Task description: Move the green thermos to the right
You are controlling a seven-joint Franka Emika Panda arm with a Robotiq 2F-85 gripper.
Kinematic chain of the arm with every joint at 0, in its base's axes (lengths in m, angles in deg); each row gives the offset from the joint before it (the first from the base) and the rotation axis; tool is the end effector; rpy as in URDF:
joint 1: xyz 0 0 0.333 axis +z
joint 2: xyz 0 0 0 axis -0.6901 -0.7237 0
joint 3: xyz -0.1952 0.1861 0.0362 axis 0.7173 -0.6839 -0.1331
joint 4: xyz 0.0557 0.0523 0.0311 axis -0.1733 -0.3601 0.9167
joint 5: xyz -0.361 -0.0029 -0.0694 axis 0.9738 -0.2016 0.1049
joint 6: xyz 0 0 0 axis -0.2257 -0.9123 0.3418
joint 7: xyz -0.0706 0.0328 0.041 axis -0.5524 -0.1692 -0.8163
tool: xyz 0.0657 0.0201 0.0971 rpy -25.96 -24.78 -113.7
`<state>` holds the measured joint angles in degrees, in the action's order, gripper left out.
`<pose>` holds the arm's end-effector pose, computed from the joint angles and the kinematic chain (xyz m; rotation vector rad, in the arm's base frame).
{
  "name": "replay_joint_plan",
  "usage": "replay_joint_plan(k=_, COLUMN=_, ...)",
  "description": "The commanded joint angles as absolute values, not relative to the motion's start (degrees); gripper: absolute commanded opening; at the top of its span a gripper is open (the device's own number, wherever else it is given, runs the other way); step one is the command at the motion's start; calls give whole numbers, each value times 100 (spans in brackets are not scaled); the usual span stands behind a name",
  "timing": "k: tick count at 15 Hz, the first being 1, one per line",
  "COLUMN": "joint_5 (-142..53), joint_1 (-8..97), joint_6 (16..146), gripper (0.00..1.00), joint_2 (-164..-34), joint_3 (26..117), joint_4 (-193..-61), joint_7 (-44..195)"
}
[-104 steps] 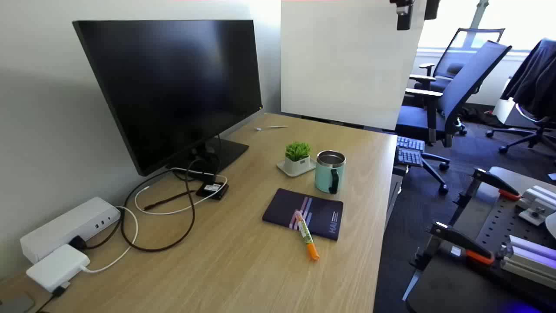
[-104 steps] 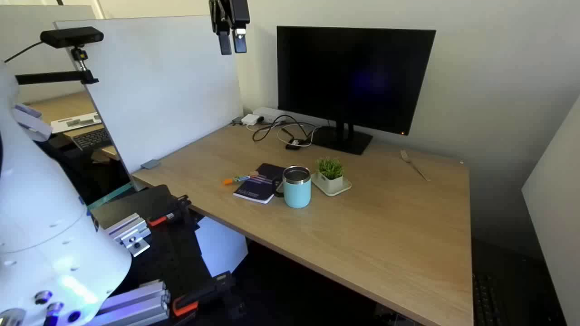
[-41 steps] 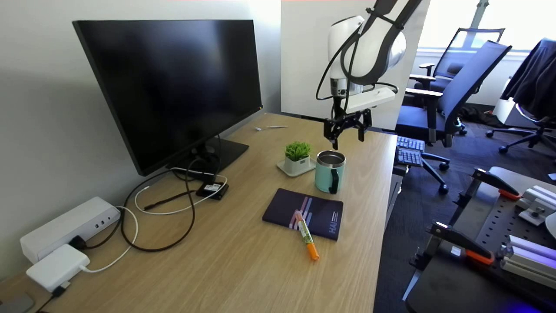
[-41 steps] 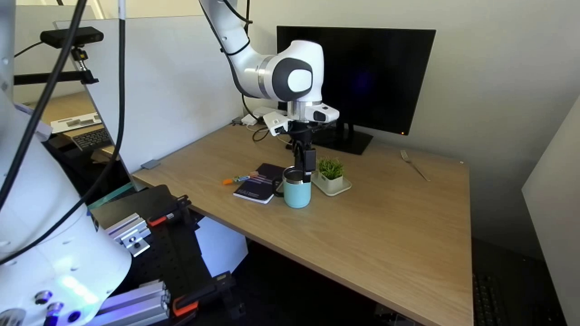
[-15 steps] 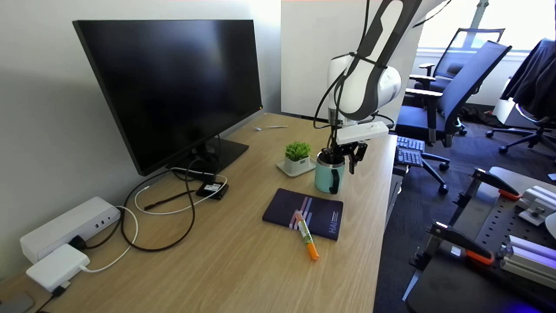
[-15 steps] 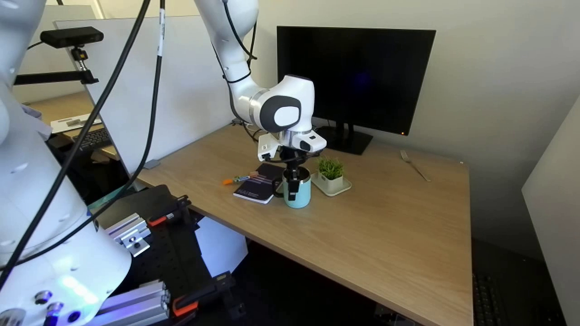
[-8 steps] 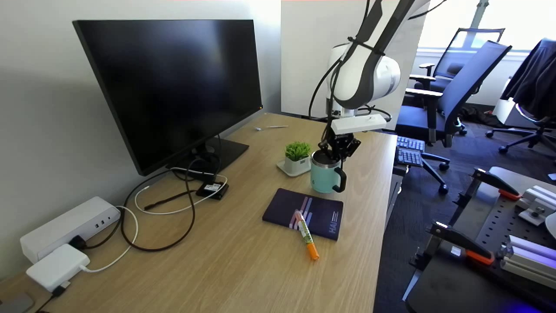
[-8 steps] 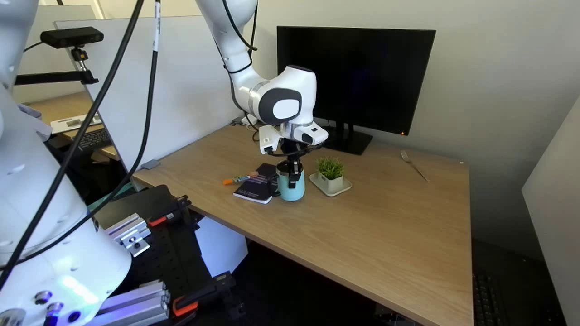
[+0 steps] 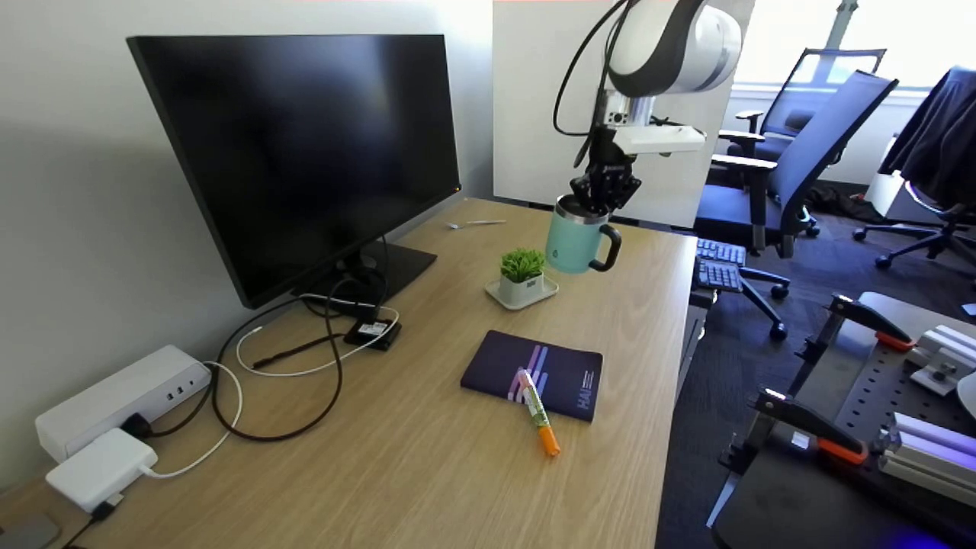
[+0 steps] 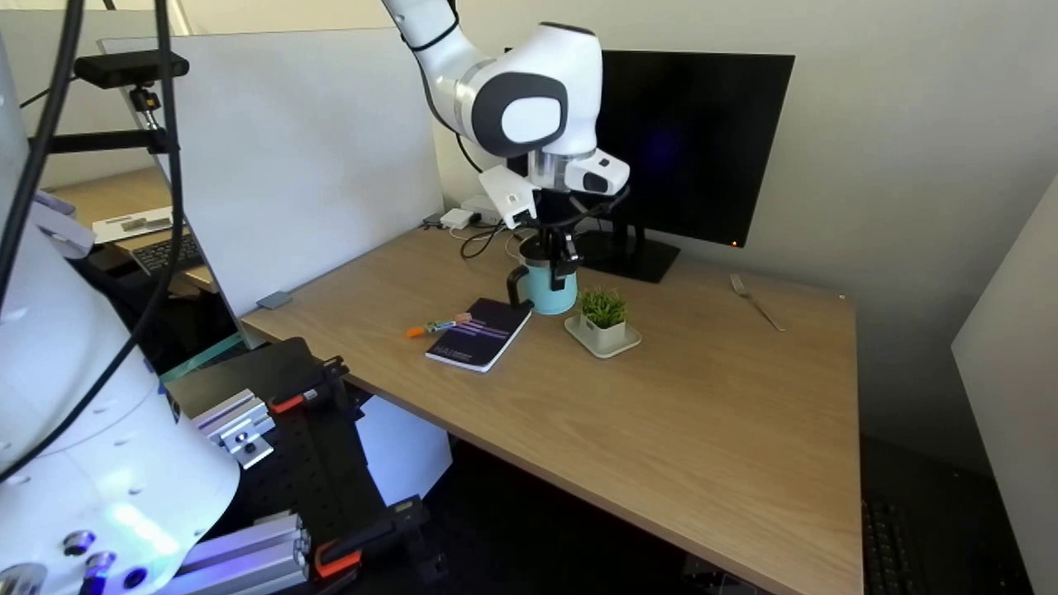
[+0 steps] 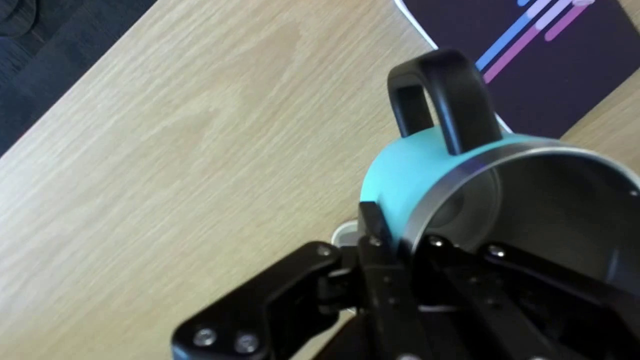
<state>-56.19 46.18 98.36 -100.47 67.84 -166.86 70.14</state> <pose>0.5035 0.0170 0.1795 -3.0358 0.4060 -0.0395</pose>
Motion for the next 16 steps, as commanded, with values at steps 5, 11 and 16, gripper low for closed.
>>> replay_joint_plan(k=5, joint_5=-5576, joint_1=4114, joint_6=8802, gripper=2, joint_2=-8996, joint_3=6639, joint_4=-16827, joint_7=9203)
replay_joint_plan(k=11, joint_5=-5207, joint_1=4060, joint_6=8464, gripper=2, joint_2=-8991, joint_3=6836, joint_4=-16535, joint_7=9895)
replay_joint_plan(k=16, joint_5=-4762, joint_1=3854, joint_6=8539, gripper=2, joint_2=-9292, joint_3=7088, joint_4=-16228, joint_7=10220)
